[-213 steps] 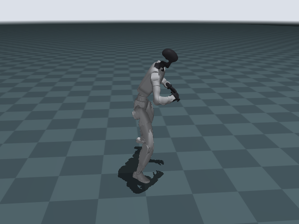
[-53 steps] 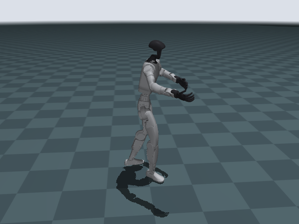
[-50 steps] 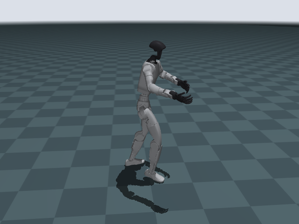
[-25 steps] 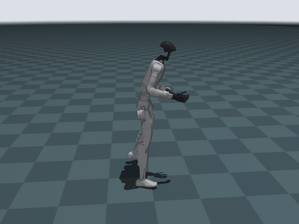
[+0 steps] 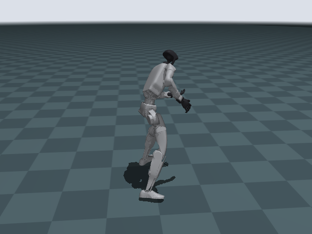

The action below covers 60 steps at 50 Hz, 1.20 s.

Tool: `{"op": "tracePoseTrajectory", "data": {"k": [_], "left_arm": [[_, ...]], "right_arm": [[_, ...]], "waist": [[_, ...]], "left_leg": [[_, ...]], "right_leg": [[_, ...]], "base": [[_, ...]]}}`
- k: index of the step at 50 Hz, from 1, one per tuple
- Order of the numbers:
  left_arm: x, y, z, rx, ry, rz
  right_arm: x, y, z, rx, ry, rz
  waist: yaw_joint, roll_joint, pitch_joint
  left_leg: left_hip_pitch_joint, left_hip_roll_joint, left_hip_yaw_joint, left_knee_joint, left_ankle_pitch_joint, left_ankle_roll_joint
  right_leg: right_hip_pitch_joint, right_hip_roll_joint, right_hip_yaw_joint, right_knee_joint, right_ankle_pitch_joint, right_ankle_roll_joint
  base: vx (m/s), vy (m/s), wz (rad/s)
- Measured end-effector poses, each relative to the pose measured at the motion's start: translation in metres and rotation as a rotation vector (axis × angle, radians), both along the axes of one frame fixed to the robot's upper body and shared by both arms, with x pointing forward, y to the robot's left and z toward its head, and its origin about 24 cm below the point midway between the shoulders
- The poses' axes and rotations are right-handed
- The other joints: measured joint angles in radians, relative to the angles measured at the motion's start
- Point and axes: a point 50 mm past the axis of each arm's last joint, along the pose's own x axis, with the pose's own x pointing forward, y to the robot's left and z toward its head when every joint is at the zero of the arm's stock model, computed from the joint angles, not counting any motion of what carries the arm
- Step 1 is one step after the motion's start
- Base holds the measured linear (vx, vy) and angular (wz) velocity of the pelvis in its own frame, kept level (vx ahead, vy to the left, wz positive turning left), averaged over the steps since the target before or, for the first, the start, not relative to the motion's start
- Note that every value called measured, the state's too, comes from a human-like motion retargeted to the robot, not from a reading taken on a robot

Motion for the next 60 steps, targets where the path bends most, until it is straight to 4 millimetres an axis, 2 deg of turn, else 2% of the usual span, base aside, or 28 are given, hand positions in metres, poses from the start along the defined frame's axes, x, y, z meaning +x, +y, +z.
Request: {"op": "tracePoseTrajectory", "data": {"k": [3, 5, 7, 9, 11, 13, 15, 17, 18, 20, 22, 24, 25, 27, 28, 30, 33, 35, 38, 40, 43, 46, 48, 50, 53, 55, 57, 60], "left_arm": [[0.012, 0.044, -0.002, 0.257, -0.047, 0.115], [0.022, 0.084, -0.004, 0.48, -0.015, 0.222], [0.037, 0.135, -0.008, 0.756, 0.049, 0.358], [0.053, 0.201, -0.009, 1.064, 0.172, 0.521], [0.057, 0.285, -0.002, 1.376, 0.409, 0.723], [0.034, 0.37, 0.02, 1.597, 0.773, 0.986], [-0.007, 0.423, 0.058, 1.536, 1.162, 1.306], [-0.044, 0.442, 0.103, 1.206, 1.298, 1.562], [-0.055, 0.444, 0.123, 1.059, 1.264, 1.622], [-0.063, 0.44, 0.161, 0.887, 1.114, 1.664], [-0.053, 0.429, 0.192, 0.911, 0.992, 1.692], [-0.031, 0.408, 0.219, 0.951, 0.888, 1.733], [-0.017, 0.393, 0.234, 0.959, 0.825, 1.748], [0.021, 0.353, 0.258, 0.961, 0.657, 1.709], [0.04, 0.331, 0.264, 0.96, 0.567, 1.667], [0.077, 0.286, 0.264, 0.953, 0.404, 1.56], [0.118, 0.237, 0.219, 0.931, 0.287, 1.382], [0.132, 0.223, 0.174, 0.928, 0.287, 1.272], [0.144, 0.207, 0.093, 0.894, 0.373, 1.072], [0.146, 0.186, 0.038, 0.813, 0.466, 0.913], [0.139, 0.142, -0.036, 0.681, 0.603, 0.675], [0.117, 0.09, -0.091, 0.558, 0.69, 0.468], [0.099, 0.056, -0.113, 0.481, 0.715, 0.344], [0.083, 0.026, -0.124, 0.427, 0.718, 0.239], [0.061, -0.016, -0.128, 0.398, 0.685, 0.107], [0.046, -0.04, -0.127, 0.378, 0.653, 0.023], [0.03, -0.05, -0.124, 0.328, 0.631, 0.004], [0.011, -0.034, -0.117, 0.265, 0.609, 0.18]], "right_arm": [[-0.013, -0.029, 0.009, -0.022, -0.01, -0.032], [-0.023, -0.042, 0.016, -0.025, 0.001, -0.025], [-0.029, -0.045, 0.018, -0.064, 0.023, 0.036], [-0.031, -0.041, 0.015, -0.101, 0.059, 0.144], [-0.029, -0.032, 0.01, -0.138, 0.09, 0.268], [-0.023, -0.021, 0.01, -0.186, 0.082, 0.363], [-0.013, -0.015, 0.019, -0.261, 0.022, 0.4], [-0.004, -0.014, 0.035, -0.335, -0.049, 0.41], [0.002, -0.014, 0.044, -0.361, -0.078, 0.415], [0.017, -0.011, 0.065, -0.382, -0.148, 0.403], [0.032, -0.011, 0.084, -0.361, -0.218, 0.347], [0.044, -0.021, 0.092, -0.278, -0.25, 0.222], [0.049, -0.03, 0.09, -0.211, -0.244, 0.141], [0.051, -0.047, 0.072, -0.016, -0.172, -0.026], [0.049, -0.053, 0.06, 0.089, -0.13, -0.102], [0.041, -0.057, 0.035, 0.294, -0.054, -0.217], [0.027, -0.038, 0.008, 0.476, 0.035, -0.235], [0.02, -0.019, -0.002, 0.493, 0.077, -0.167], [0.01, 0.004, -0.009, 0.485, 0.112, -0.044], [0.005, 0.012, -0.01, 0.49, 0.125, 0.007], [-0.001, 0.013, -0.009, 0.465, 0.128, 0.035], [-0.004, 0.004, -0.005, 0.36, 0.109, 0.035], [-0.005, -0.003, 0.0, 0.284, 0.08, 0.032], [-0.006, -0.008, 0.007, 0.221, 0.041, 0.034], [-0.009, -0.017, 0.017, 0.154, -0.017, 0.022], [-0.012, -0.021, 0.023, 0.14, -0.048, -0.002], [-0.016, -0.022, 0.029, 0.15, -0.093, -0.041], [-0.015, -0.015, 0.044, 0.152, -0.228, -0.108]], "waist": [[-0.049, 0.072, -0.097], [-0.061, 0.144, -0.162], [-0.05, 0.211, -0.216], [-0.038, 0.251, -0.273], [-0.047, 0.257, -0.337], [-0.08, 0.247, -0.4], [-0.128, 0.228, -0.435], [-0.172, 0.197, -0.46], [-0.184, 0.187, -0.472], [-0.176, 0.193, -0.476], [-0.16, 0.232, -0.472], [-0.145, 0.261, -0.459], [-0.137, 0.265, -0.449], [-0.119, 0.238, -0.412], [-0.106, 0.224, -0.387], [-0.073, 0.205, -0.333], [-0.046, 0.209, -0.28], [-0.059, 0.216, -0.274], [-0.103, 0.214, -0.286], [-0.129, 0.207, -0.289], [-0.162, 0.174, -0.284], [-0.198, 0.162, -0.28], [-0.22, 0.18, -0.283], [-0.246, 0.206, -0.286], [-0.277, 0.222, -0.295], [-0.279, 0.204, -0.312], [-0.266, 0.166, -0.33], [-0.243, 0.108, -0.327]], "left_leg": [[0.02, -0.08, 0.045, 0.003, -0.052, 0.007], [0.092, -0.14, 0.085, -0.07, -0.074, 0.025], [0.2, -0.22, 0.131, -0.198, -0.042, 0.052], [0.298, -0.317, 0.146, -0.316, 0.067, 0.061], [0.351, -0.431, 0.084, -0.375, 0.234, 0.033], [0.355, -0.515, -0.048, -0.361, 0.367, -0.036], [0.366, -0.535, -0.118, -0.308, 0.387, -0.069], [0.414, -0.498, -0.018, -0.327, 0.342, 0.016], [0.441, -0.468, 0.051, -0.366, 0.309, 0.07], [0.488, -0.358, 0.134, -0.472, 0.228, 0.11], [0.509, -0.248, 0.123, -0.594, 0.169, 0.109], [0.497, -0.177, 0.068, -0.637, 0.159, 0.089], [0.481, -0.161, 0.035, -0.623, 0.16, 0.076], [0.429, -0.193, 0.002, -0.492, 0.135, 0.031], [0.406, -0.219, 0.001, -0.415, 0.113, 0.005], [0.38, -0.263, 0.012, -0.295, 0.075, -0.031], [0.407, -0.296, 0.028, -0.252, 0.037, -0.039], [0.435, -0.312, 0.03, -0.279, 0.021, -0.026], [0.475, -0.346, 0.031, -0.369, 0.038, 0.009], [0.498, -0.377, 0.037, -0.425, 0.059, 0.018], [0.538, -0.445, 0.058, -0.489, 0.074, 0.004], [0.593, -0.502, 0.07, -0.55, 0.075, -0.004], [0.62, -0.509, 0.077, -0.582, 0.069, -0.004], [0.641, -0.506, 0.083, -0.608, 0.058, 0.002], [0.638, -0.528, 0.096, -0.571, 0.044, 0.014], [0.581, -0.549, 0.123, -0.438, 0.056, 0.004], [0.478, -0.545, 0.156, -0.218, 0.104, -0.036], [0.359, -0.482, 0.203, 0.051, 0.164, -0.09]], "right_leg": [[0.076, -0.043, -0.057, -0.132, 0.189, 0.006], [0.108, -0.027, -0.028, -0.203, 0.269, -0.026], [0.114, 0.039, 0.104, -0.238, 0.282, 0.0], [0.107, 0.128, 0.251, -0.247, 0.295, 0.056], [0.099, 0.208, 0.352, -0.256, 0.337, 0.122], [0.089, 0.307, 0.425, -0.292, 0.374, 0.154], [0.085, 0.4, 0.504, -0.332, 0.363, 0.157], [0.073, 0.395, 0.53, -0.351, 0.314, 0.149], [0.057, 0.368, 0.497, -0.337, 0.27, 0.124], [0.032, 0.349, 0.363, -0.259, 0.133, 0.061], [0.028, 0.322, 0.274, -0.148, -0.043, 0.008], [0.022, 0.283, 0.262, -0.026, -0.169, -0.002], [0.014, 0.257, 0.266, 0.042, -0.21, -0.002], [-0.011, 0.176, 0.279, 0.193, -0.213, -0.02], [-0.024, 0.134, 0.291, 0.266, -0.193, -0.039], [-0.051, 0.076, 0.338, 0.398, -0.14, -0.089], [-0.088, 0.117, 0.44, 0.501, -0.119, -0.123], [-0.103, 0.188, 0.471, 0.492, -0.129, -0.105], [-0.102, 0.254, 0.381, 0.338, -0.104, -0.08], [-0.082, 0.274, 0.273, 0.172, -0.083, -0.067], [-0.048, 0.31, 0.167, -0.117, -0.037, -0.018], [-0.033, 0.352, 0.194, -0.294, 0.06, 0.002], [-0.033, 0.37, 0.207, -0.307, 0.09, -0.021], [-0.028, 0.376, 0.189, -0.289, 0.085, -0.042], [-0.004, 0.354, 0.194, -0.307, 0.072, -0.018], [0.01, 0.31, 0.217, -0.339, 0.073, 0.013], [0.02, 0.262, 0.248, -0.366, 0.07, 0.046], [0.038, 0.215, 0.301, -0.389, 0.062, 0.074]], "base": [[0.46, 0.98, 0.5], [0.55, 1.04, 0.32], [0.54, 1.03, 0.32], [0.51, 0.99, 0.31], [0.48, 0.91, 0.4], [0.46, 0.69, 0.59], [0.5, 0.6, 0.88], [0.52, 0.95, 0.79], [0.46, 1.06, 0.24], [0.38, 0.9, -0.39], [0.36, 0.87, -0.39], [0.37, 0.9, 0.21], [0.37, 0.89, 0.73], [0.37, 0.86, 1.04], [0.37, 0.82, 1.1], [0.37, 0.77, 0.94], [0.38, 0.64, 0.5], [0.36, 0.49, 0.29], [0.31, 0.4, 0.29], [0.28, 0.34, 0.23], [0.28, 0.3, 0.11], [0.28, 0.28, -0.06], [0.27, 0.27, -0.3], [0.27, 0.26, -0.28], [0.28, 0.21, -0.23], [0.28, 0.15, -0.45], [0.27, 0.13, -0.74], [0.25, 0.16, -0.94]]}}
